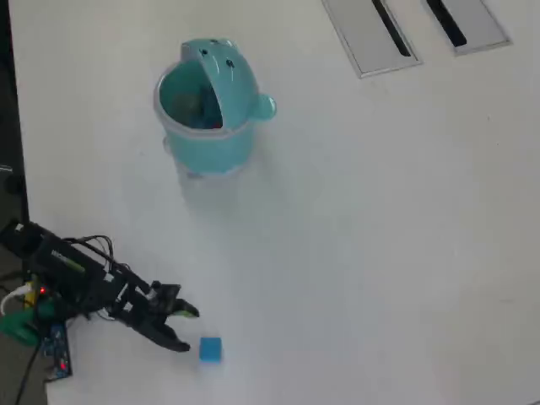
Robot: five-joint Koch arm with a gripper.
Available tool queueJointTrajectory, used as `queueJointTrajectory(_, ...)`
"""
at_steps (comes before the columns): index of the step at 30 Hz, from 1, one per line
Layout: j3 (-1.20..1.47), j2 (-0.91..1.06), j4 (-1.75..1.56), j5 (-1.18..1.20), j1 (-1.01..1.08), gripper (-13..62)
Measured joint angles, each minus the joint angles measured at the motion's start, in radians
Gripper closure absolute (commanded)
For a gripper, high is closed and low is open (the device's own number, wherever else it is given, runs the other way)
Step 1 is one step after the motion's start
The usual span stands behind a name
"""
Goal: Grasp RGB lego blocks and put them in the bin one by one.
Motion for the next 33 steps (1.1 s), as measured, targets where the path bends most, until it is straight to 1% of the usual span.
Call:
queueJointTrajectory(3, -0.04, -0.055, 0.064, 0.0, 0.005, 15.8)
queueJointTrajectory(7, -0.098, -0.071, 0.101, 0.0, 0.005, 15.7)
queueJointTrajectory(8, -0.098, -0.077, 0.156, 0.0, 0.005, 15.7)
queueJointTrajectory(17, -0.117, -0.17, 0.19, 0.0, -0.011, 15.7)
queueJointTrajectory(18, -0.167, -0.241, 0.187, 0.0, -0.021, 15.7)
queueJointTrajectory(19, -0.167, -0.242, 0.187, 0.0, -0.021, 15.8)
queueJointTrajectory(21, -0.238, -0.339, 0.187, 0.0, -0.018, 15.3)
queueJointTrajectory(22, -0.245, -0.344, 0.189, 0.0, -0.018, 15.3)
queueJointTrajectory(23, -0.291, -0.391, 0.187, 0.0, -0.017, 15.4)
queueJointTrajectory(28, -0.4, -0.489, 0.181, 0.0, -0.012, 15.3)
queueJointTrajectory(33, -0.413, -0.552, 0.172, 0.0, 0.006, 15.2)
